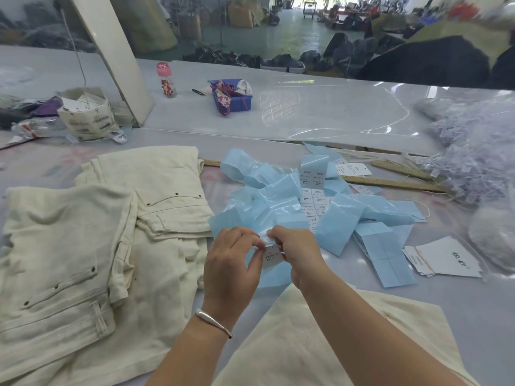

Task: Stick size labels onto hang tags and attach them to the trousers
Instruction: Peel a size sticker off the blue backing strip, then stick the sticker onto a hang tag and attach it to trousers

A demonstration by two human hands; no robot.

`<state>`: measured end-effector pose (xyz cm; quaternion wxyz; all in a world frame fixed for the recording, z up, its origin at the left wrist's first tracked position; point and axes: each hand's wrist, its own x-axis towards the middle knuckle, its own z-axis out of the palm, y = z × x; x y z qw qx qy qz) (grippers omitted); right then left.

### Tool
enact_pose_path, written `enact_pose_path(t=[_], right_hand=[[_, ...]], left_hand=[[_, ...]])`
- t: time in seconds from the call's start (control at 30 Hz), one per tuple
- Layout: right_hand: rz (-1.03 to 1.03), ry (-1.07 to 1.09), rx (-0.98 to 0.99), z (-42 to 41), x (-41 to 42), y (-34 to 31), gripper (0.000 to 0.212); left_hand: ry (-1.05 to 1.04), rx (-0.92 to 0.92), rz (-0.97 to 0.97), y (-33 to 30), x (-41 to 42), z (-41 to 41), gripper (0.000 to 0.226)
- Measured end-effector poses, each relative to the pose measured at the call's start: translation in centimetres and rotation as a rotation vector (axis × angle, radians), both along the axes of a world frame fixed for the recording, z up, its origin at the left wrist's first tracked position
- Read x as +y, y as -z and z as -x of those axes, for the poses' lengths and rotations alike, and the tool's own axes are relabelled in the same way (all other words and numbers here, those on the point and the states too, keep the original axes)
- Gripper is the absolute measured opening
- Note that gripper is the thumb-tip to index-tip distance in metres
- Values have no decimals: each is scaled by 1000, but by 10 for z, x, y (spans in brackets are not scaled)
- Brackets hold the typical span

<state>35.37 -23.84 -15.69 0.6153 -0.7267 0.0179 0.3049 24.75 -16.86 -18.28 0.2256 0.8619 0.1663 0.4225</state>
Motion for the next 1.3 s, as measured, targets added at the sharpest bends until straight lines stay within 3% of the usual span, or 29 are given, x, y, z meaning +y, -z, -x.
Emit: enact_pose_path(t=[0.17,0.27,0.4,0.43,0.5,0.57,0.67,0.73,0.9,1.07,1.17,1.23,1.3], right_hand=[[37,89,-54,-17,2,14,38],[38,74,-28,-22,10,21,30],[-167,2,177,-23,16,19,24],[-144,-15,125,-22,14,20,26],[-2,34,-162,-18,4,23,25],[-10,49,-380,-8,-16,17,15],[-141,-255,-422,13,-61,4,6],[-74,-428,-467,24,-95,-2,9],[-28,-416,-555,18,-180,-15,11],[-92,-173,-449,-12,-276,-12,18],[-131,-60,-340,-29,-326,-2,12],[-168,-34,-249,-42,-355,6,5],[-173,-44,-192,-55,-381,14,8]], left_hand=[[-37,-114,132,-4,9,16,5],[-119,-183,347,-4,18,28,3],[-163,-206,534,-4,21,44,6],[-165,-199,587,-4,20,48,7],[-140,-184,707,-5,17,54,10],[-96,-172,804,-5,11,57,19],[-23,-154,866,-11,-11,54,20],[49,-139,885,-19,-34,48,10],[248,8,976,-27,-109,12,6],[273,101,1091,-19,-196,-32,33],[241,209,1170,-11,-251,-58,48],[286,238,1291,-6,-284,-73,38],[312,247,1317,-1,-312,-86,10]])
